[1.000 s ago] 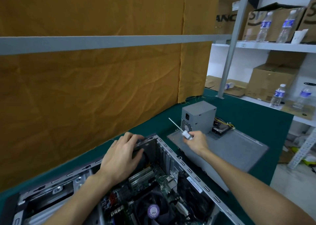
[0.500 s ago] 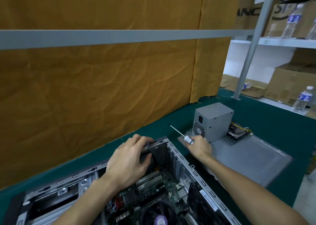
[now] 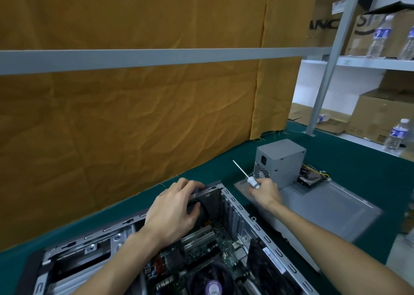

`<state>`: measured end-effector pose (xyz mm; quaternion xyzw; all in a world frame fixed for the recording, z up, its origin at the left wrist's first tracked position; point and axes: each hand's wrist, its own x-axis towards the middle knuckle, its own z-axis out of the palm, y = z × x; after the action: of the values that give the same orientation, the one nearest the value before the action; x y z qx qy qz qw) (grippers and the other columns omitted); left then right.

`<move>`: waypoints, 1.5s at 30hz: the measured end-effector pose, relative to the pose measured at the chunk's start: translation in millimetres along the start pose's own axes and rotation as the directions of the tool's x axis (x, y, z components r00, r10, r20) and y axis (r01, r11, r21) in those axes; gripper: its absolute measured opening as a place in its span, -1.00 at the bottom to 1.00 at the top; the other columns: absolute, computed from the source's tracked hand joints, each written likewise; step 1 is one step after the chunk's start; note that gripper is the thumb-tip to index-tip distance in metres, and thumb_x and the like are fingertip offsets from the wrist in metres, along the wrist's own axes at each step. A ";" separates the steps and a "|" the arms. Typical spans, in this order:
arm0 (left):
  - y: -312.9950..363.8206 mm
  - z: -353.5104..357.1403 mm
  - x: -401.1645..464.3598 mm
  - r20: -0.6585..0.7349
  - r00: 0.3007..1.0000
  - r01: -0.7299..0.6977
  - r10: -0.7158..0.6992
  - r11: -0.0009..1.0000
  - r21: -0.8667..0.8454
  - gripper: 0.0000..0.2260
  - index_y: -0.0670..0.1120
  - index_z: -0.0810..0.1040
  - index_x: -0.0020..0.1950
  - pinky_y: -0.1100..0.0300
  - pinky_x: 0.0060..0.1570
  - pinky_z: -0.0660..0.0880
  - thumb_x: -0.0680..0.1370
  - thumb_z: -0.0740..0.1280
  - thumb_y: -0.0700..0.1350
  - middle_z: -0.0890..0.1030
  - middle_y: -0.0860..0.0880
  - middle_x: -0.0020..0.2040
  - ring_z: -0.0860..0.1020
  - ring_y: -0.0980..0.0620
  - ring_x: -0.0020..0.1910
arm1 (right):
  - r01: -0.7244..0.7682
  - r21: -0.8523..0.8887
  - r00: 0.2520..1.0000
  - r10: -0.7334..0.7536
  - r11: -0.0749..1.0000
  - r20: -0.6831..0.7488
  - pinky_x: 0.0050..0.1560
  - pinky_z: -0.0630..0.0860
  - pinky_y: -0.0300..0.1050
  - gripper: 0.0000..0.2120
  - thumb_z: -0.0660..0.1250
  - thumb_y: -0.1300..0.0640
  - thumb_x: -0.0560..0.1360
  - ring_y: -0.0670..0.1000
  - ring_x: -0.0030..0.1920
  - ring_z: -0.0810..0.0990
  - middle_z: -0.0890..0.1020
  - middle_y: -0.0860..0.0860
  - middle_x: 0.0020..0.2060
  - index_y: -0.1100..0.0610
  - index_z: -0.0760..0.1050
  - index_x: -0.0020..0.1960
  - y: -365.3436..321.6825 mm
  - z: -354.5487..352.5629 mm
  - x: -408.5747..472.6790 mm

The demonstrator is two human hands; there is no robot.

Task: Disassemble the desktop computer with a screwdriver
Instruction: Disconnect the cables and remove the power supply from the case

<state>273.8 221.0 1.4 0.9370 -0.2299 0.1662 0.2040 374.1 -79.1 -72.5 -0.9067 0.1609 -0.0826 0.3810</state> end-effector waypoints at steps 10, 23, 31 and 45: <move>3.5 -3.2 2.8 0.044 0.999 -0.024 0.021 0.998 0.057 -0.75 0.22 0.29 0.38 0.05 -0.21 0.52 0.70 0.13 0.02 0.55 0.09 0.20 0.61 -0.01 0.04 | 0.109 0.162 0.924 -0.160 0.981 0.348 -0.46 0.38 -0.22 -0.47 0.48 -0.38 0.29 -0.03 -0.48 0.45 0.47 -0.06 -0.46 0.06 0.40 -0.30 -63.1 -86.4 -142.8; 2.5 -38.3 -9.6 0.169 0.959 0.189 -0.227 0.958 0.216 -0.62 -0.06 0.51 0.07 -0.02 -0.12 0.55 0.69 0.07 0.20 0.66 -0.10 -0.04 0.63 -0.19 -0.08 | 0.389 -0.358 0.921 -0.365 0.849 0.134 -0.47 0.27 -0.13 -0.73 0.44 0.07 0.51 -0.01 -0.38 0.50 0.54 -0.02 -0.35 0.05 0.35 -0.21 -80.7 -81.9 -184.7; -16.6 -62.6 -56.3 0.021 0.945 0.299 -0.325 0.892 0.340 -0.62 -0.04 0.47 -0.12 0.06 -0.18 0.53 0.69 0.08 0.18 0.66 -0.08 -0.09 0.66 -0.17 -0.08 | 0.516 -0.326 0.848 -0.420 0.792 0.323 -0.37 0.38 -0.08 -0.70 0.48 -0.04 0.50 -0.01 -0.32 0.52 0.54 -0.03 -0.26 0.00 0.36 -0.19 -123.4 -62.3 -168.9; -38.1 -63.8 -72.6 0.108 0.952 0.275 -0.287 0.955 0.114 -0.66 -0.08 0.38 -0.19 0.06 -0.28 0.43 0.71 0.14 0.08 0.60 -0.13 -0.22 0.61 -0.21 -0.21 | 0.648 -0.404 0.744 -0.650 0.646 0.154 -0.21 0.32 -0.09 -0.68 0.35 -0.20 0.58 -0.01 -0.30 0.46 0.42 -0.17 -0.34 -0.02 0.32 -0.11 -101.9 -52.4 -179.0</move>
<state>218.0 307.5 15.2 0.9775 -0.0978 0.0880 0.1650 215.8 16.7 32.2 -0.9643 -0.1592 -0.1780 0.1145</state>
